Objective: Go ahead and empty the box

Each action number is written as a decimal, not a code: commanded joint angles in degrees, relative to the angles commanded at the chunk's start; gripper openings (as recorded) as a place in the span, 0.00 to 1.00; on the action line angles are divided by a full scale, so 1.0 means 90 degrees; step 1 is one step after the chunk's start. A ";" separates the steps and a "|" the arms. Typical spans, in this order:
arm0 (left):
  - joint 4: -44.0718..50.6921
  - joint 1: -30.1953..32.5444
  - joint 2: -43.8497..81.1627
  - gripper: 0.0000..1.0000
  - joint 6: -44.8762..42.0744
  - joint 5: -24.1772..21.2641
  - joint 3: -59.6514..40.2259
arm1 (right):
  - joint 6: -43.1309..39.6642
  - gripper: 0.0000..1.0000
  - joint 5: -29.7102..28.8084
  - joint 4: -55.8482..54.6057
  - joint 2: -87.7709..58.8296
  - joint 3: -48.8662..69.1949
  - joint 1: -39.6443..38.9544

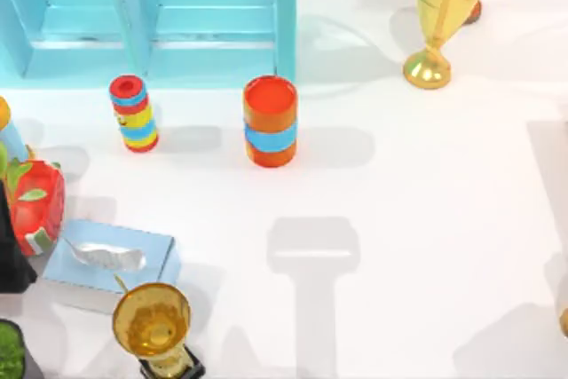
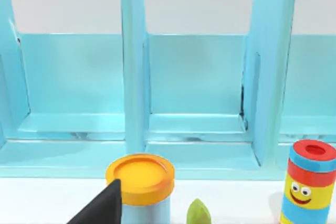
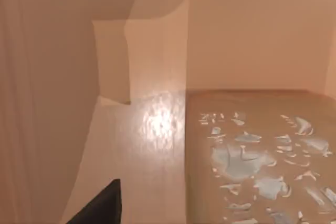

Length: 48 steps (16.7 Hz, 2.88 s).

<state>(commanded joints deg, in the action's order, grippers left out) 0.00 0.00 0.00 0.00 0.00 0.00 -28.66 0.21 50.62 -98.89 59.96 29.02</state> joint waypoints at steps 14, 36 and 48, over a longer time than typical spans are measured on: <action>0.0000 0.0000 0.0000 1.00 0.0000 0.0000 0.0000 | 0.0000 0.40 0.0000 -0.0263 -0.0095 -0.0223 0.0001; 0.0000 0.0000 0.0000 1.00 0.0000 0.0000 0.0000 | -0.0064 0.00 0.0001 0.1674 0.0246 0.1269 0.0020; 0.0000 0.0000 0.0000 1.00 0.0000 0.0000 0.0000 | 0.0054 0.00 -0.0006 0.3001 0.0581 0.2377 -0.0065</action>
<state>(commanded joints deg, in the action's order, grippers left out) 0.00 0.00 0.00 0.00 0.00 0.00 -28.18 0.15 77.62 -93.66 81.36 28.43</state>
